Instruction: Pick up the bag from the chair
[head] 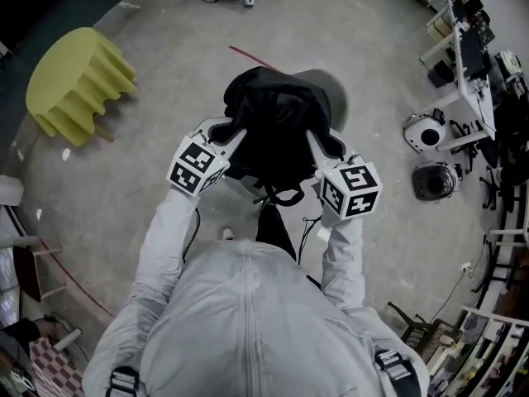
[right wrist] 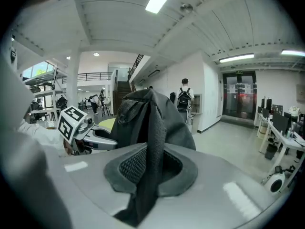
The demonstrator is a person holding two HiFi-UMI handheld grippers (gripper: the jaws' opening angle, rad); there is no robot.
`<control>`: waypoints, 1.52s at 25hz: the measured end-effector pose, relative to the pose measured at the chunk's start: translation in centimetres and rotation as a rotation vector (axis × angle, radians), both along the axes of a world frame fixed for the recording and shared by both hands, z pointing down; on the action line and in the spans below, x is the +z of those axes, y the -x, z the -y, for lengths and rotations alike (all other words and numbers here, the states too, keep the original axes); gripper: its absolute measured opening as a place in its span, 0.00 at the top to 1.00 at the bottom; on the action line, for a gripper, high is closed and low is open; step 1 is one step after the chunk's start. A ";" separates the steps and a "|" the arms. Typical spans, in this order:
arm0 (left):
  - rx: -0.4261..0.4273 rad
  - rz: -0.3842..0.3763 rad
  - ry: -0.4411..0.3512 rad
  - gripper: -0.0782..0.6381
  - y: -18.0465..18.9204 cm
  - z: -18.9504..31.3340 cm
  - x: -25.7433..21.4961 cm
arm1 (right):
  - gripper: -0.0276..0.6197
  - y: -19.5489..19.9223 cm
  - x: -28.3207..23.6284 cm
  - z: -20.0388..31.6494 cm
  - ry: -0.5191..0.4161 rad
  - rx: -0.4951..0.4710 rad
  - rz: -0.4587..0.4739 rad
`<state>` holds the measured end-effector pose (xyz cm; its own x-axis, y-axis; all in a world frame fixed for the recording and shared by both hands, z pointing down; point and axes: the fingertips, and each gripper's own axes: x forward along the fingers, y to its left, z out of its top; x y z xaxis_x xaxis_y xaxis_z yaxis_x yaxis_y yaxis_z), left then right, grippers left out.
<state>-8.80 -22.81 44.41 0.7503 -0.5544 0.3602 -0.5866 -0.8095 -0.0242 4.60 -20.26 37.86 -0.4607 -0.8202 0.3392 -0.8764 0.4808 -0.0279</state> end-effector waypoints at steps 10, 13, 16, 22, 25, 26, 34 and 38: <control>-0.057 -0.032 -0.055 0.81 4.3 -5.0 -5.3 | 0.88 4.2 -4.9 -5.3 -0.058 -0.048 0.037; -0.065 -0.036 -0.056 0.81 5.1 -6.4 -5.5 | 0.88 4.9 -5.0 -6.6 -0.064 -0.066 0.029; -0.072 -0.034 -0.057 0.81 4.8 -7.4 -5.6 | 0.88 4.7 -5.1 -7.4 -0.067 -0.080 0.022; -0.076 -0.040 -0.056 0.81 4.5 -7.8 -5.9 | 0.88 4.5 -5.7 -7.9 -0.089 -0.093 0.010; -0.077 -0.043 -0.058 0.81 4.7 -8.0 -6.1 | 0.88 4.7 -5.9 -8.1 -0.096 -0.100 0.010; -0.076 -0.044 -0.060 0.81 4.7 -8.1 -6.2 | 0.88 4.7 -6.0 -8.2 -0.099 -0.102 0.011; -0.079 -0.038 -0.061 0.81 4.5 -8.0 -6.3 | 0.88 4.4 -5.9 -8.1 -0.098 -0.110 0.019; -0.082 -0.039 -0.053 0.81 4.4 -7.6 -5.8 | 0.88 4.4 -5.4 -7.7 -0.092 -0.116 0.019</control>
<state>-13.19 -15.18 38.63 0.7148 -0.6318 0.2997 -0.6519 -0.7572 -0.0415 0.24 -12.52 32.44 -0.5597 -0.7885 0.2549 -0.8148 0.5798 0.0046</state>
